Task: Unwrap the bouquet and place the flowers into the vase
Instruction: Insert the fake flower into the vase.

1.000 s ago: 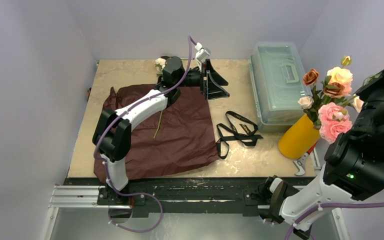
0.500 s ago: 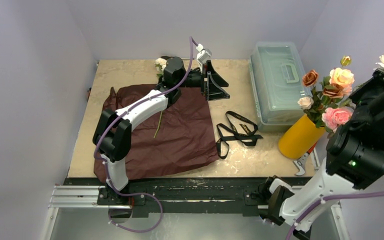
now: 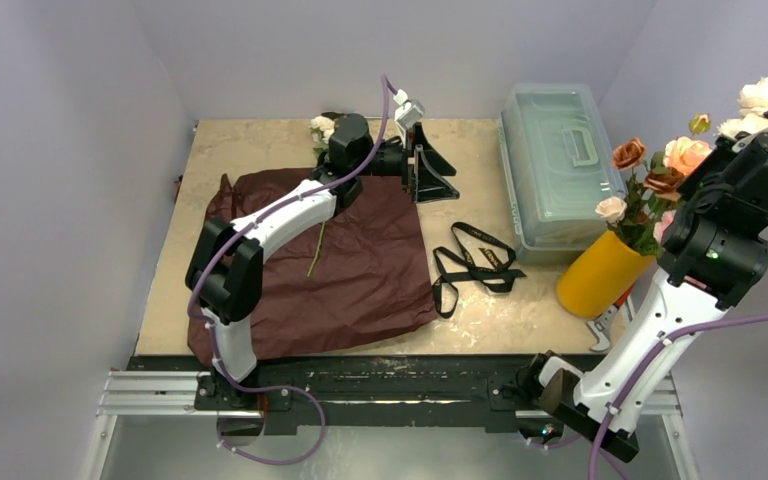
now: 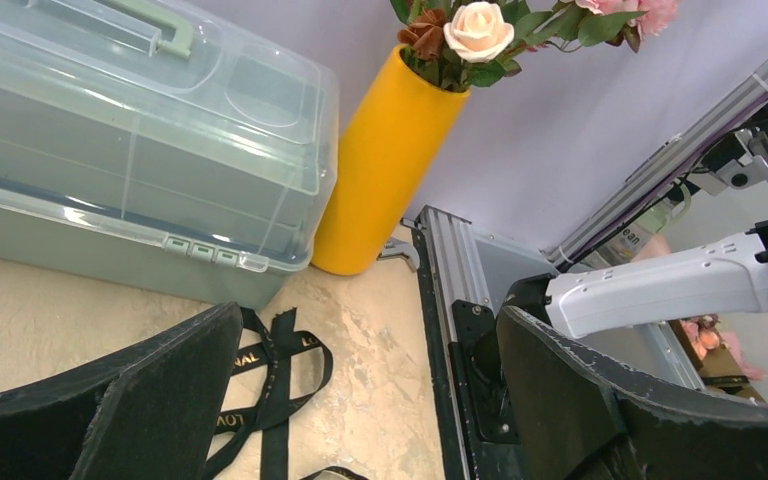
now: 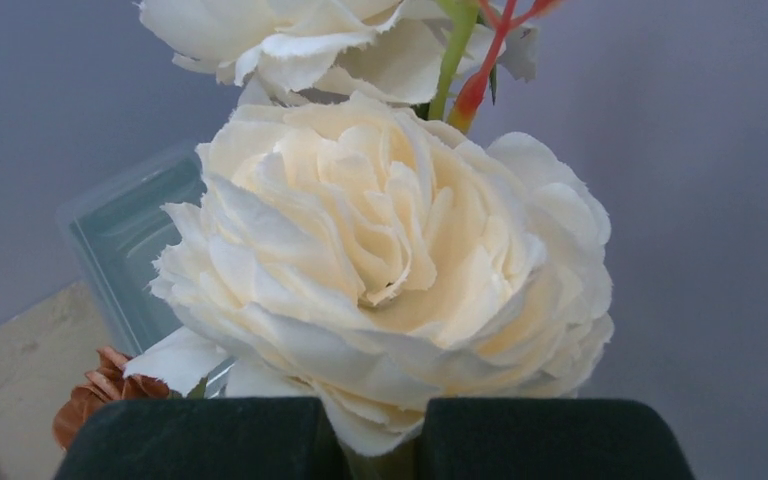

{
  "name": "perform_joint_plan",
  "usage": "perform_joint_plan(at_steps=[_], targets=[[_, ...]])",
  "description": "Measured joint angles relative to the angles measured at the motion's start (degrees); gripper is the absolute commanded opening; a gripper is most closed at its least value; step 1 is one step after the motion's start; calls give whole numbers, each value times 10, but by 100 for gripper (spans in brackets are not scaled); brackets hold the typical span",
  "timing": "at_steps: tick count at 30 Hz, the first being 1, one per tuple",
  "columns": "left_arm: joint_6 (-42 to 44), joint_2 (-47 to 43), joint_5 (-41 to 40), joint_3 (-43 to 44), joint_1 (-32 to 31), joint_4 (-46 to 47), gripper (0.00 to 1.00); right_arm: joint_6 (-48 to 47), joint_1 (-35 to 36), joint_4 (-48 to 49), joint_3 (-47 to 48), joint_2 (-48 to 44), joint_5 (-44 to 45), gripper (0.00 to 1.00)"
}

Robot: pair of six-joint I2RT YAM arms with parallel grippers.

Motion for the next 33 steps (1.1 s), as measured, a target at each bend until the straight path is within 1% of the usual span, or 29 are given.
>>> perform_joint_plan(at_steps=[8, 11, 12, 14, 16, 17, 20, 24, 29, 33], targets=[[0, 0, -3, 0, 0, -2, 100, -10, 0, 37, -88, -39, -3, 0], [0, 0, -5, 0, 0, -4, 100, -13, 0, 45, -106, -43, -12, 7], [0, 0, -5, 0, 0, -5, 100, -13, 0, 46, -106, -42, -16, 12], [0, 0, -7, 0, 0, -8, 100, -16, 0, 47, -106, -42, -24, 26], [0, 0, -10, 0, 0, -12, 100, -17, 0, 39, -100, -42, -34, 44], [0, 0, -11, 0, 0, -14, 100, -20, 0, 29, -92, -40, -42, 51], [0, 0, -15, 0, 1, -20, 100, -22, 0, 6, -62, -36, -57, 67], [-1, 0, -23, 0, 5, -23, 100, -26, 0, -11, -30, -43, -71, 85], [-8, -1, -37, -5, 17, -19, 100, -33, 0, -35, -26, -75, -102, 97], [-16, -11, -60, -28, 28, -15, 100, -57, 0, -47, -30, -107, -139, 98]])
